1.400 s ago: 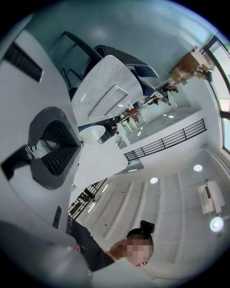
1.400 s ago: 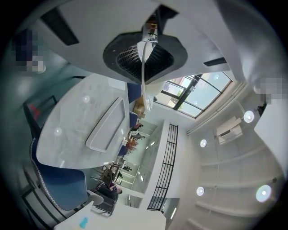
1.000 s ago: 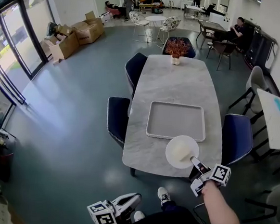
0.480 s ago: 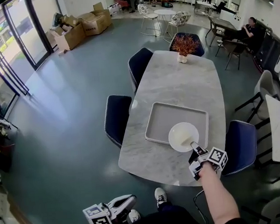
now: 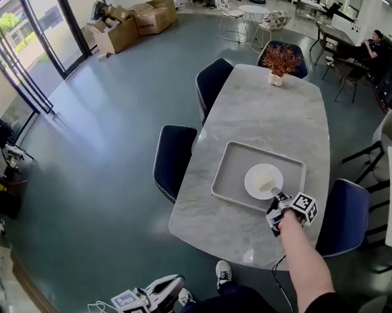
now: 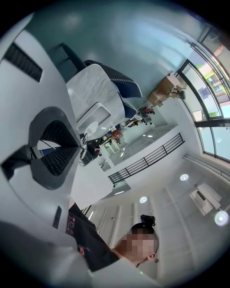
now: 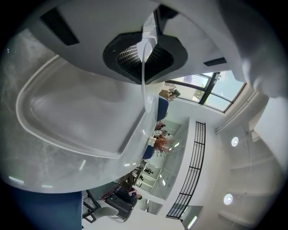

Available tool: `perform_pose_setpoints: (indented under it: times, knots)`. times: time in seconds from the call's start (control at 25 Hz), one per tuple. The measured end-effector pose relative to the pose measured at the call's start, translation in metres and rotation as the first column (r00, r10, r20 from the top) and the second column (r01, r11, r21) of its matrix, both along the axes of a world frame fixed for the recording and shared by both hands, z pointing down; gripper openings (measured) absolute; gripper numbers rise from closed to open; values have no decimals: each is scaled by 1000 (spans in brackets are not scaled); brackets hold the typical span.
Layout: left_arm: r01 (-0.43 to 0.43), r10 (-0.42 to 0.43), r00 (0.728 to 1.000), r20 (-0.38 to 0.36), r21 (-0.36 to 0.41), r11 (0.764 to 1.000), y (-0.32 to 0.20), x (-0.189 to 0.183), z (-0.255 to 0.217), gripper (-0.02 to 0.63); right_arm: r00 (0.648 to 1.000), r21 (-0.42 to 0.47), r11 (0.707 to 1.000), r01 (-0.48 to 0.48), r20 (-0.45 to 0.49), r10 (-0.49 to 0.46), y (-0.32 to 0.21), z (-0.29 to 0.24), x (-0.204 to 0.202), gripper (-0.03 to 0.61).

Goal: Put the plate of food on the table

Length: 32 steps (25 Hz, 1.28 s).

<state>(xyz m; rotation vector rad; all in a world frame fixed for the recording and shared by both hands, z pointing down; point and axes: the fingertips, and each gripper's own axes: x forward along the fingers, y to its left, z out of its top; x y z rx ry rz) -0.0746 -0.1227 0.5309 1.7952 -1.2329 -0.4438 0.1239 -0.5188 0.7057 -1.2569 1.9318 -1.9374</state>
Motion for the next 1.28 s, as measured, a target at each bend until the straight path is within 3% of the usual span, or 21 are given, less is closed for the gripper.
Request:
perform_pose_setpoints:
  times: [0.48,1.0,1.28]
  knots:
    - [104,-104,994,-15,-34,994,3,-5,7,6,997,-46,998,35,-65,-37,-30,24,-23,18]
    - [135,-137,989,-55,-39,990,5,-5,13,5,991,-67,997,29,-131,-38,-38,35,-23,18]
    - [125,-127,990,-61,-33,992,0,-1,12,6,969,-100,990,97,-218,-117,-39,45,-22,31]
